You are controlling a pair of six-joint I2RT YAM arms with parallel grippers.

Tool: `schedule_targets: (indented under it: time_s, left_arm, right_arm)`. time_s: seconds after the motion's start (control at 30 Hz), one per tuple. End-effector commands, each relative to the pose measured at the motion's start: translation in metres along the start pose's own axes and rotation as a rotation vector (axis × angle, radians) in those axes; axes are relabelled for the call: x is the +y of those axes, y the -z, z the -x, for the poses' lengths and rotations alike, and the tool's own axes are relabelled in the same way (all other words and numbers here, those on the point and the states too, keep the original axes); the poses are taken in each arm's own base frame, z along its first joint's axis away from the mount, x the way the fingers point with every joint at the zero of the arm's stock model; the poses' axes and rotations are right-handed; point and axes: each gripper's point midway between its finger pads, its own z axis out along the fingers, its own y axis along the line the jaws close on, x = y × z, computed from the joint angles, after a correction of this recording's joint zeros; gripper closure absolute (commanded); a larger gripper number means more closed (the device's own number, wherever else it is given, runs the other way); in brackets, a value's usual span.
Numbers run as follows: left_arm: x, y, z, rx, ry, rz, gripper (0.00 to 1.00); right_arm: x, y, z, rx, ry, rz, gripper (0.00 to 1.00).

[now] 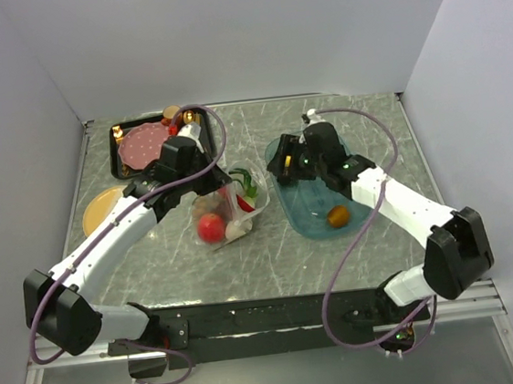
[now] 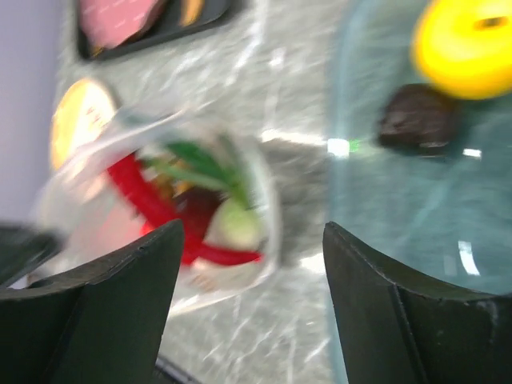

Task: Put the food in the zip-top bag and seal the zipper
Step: Place the fake vegetable in the zipper food storage bag, then pick up the fake vegetable from the bin.

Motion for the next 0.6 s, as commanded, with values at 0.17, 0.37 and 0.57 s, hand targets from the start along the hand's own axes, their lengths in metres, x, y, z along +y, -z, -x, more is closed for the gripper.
schedule_targets:
  time_s: [0.17, 0.37, 0.57]
  left_arm:
    - [-0.019, 0.014, 0.014, -0.046, 0.005, -0.073, 0.99]
    - [-0.018, 0.012, 0.013, -0.037, 0.003, -0.068, 0.99]
    - [-0.016, 0.010, 0.012, -0.037, 0.005, -0.060, 0.99]
  right_arm:
    - [-0.085, -0.066, -0.005, 0.118, -0.047, -0.205, 0.14]
    - [-0.100, -0.100, 0.011, 0.090, -0.063, -0.209, 0.12]
    - [-0.105, -0.124, -0.001, 0.172, -0.091, -0.202, 0.17]
